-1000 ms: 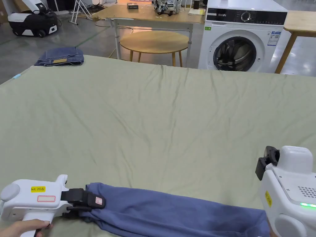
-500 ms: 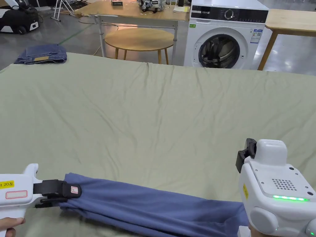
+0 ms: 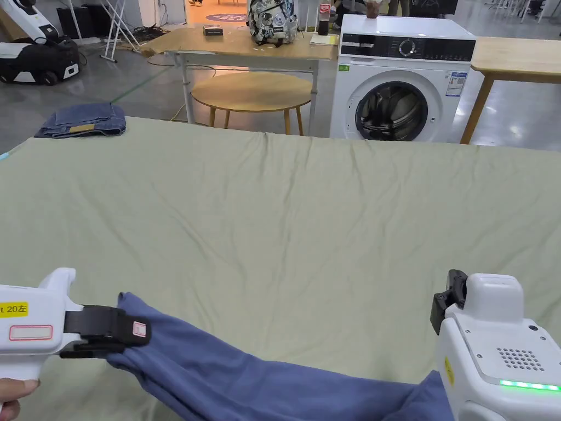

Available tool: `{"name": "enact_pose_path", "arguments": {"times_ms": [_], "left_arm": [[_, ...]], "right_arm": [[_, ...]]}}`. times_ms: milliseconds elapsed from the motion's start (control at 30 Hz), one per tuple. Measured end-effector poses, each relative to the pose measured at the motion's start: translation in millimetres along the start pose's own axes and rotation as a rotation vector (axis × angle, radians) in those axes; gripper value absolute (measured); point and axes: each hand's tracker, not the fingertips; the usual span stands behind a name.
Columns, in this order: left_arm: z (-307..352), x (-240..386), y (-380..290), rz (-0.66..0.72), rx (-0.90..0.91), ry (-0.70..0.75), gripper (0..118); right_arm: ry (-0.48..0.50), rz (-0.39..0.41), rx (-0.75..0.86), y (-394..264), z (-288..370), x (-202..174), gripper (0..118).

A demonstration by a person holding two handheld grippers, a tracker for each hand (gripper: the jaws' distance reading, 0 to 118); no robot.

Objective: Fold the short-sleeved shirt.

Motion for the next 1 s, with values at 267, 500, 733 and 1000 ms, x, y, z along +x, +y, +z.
{"name": "enact_pose_path", "arguments": {"times_ms": [267, 500, 733, 1000], "left_arm": [[-58, 71, -11, -0.038, -0.089, -0.199, 8], [-149, 119, -38, -0.072, -0.227, -0.165, 8], [-225, 128, -68, -0.079, -0.339, -0.039, 8], [-244, 122, -81, -0.036, -0.378, 0.006, 42]], "right_arm": [[-0.027, -0.018, -0.003, 1, 7, 16, 0], [-0.051, -0.033, -0.010, -1, 12, 28, 0], [-0.073, -0.054, 0.001, -2, 12, 33, 0], [-0.067, -0.059, -0.014, -7, 10, 31, 0]]}}
